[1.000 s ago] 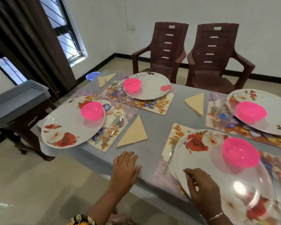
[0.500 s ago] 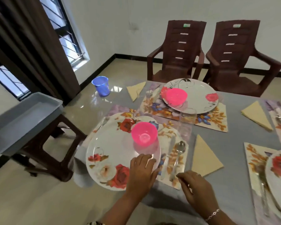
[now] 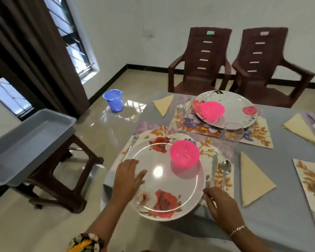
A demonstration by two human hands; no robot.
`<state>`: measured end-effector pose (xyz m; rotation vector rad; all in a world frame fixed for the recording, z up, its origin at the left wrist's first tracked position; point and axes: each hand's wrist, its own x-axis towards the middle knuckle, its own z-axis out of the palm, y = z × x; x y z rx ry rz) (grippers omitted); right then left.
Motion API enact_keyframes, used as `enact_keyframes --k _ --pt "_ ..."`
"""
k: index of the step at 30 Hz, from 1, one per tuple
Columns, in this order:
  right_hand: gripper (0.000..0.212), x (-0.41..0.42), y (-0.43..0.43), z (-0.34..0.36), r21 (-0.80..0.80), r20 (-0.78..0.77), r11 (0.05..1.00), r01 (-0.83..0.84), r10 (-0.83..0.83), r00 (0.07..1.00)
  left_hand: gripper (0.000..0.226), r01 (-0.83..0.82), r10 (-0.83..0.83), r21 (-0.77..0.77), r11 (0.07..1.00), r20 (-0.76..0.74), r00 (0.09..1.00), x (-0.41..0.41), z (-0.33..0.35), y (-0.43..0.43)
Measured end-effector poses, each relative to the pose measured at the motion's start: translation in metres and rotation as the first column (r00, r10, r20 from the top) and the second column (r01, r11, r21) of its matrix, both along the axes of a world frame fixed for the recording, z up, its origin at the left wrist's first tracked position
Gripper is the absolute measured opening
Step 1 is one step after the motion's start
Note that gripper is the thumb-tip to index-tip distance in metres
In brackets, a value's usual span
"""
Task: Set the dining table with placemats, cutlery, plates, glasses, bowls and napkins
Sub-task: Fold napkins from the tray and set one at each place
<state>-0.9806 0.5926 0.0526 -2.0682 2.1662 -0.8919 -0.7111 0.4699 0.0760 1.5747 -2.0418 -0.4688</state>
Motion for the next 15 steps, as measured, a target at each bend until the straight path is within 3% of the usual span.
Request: enact_keyframes --k 2,5,9,12,15 --pt "0.028 0.012 0.005 -0.009 0.017 0.0 0.999 0.03 -0.03 1.0 0.1 0.0 0.002 0.039 0.999 -0.035 0.999 0.026 -0.01 -0.013" --pt "0.017 0.03 0.011 -0.02 0.068 -0.042 0.991 0.116 -0.113 0.993 0.081 0.094 -0.096 0.088 0.992 0.017 0.995 0.059 -0.035 -0.033" --pt "0.027 0.048 0.023 -0.029 0.083 -0.042 0.94 0.331 -0.328 0.944 0.058 0.213 -0.212 0.092 0.973 -0.016 0.977 0.088 -0.054 -0.043" --pt "0.032 0.061 0.031 -0.033 0.085 -0.134 0.932 0.353 -0.341 0.931 0.044 0.29 -0.292 0.04 0.956 0.101 0.951 0.103 -0.064 -0.043" --pt "0.036 0.067 0.033 -0.033 0.123 -0.132 0.931 0.344 -0.328 0.935 0.046 0.288 -0.284 0.006 0.958 0.181 0.942 0.108 -0.07 -0.047"
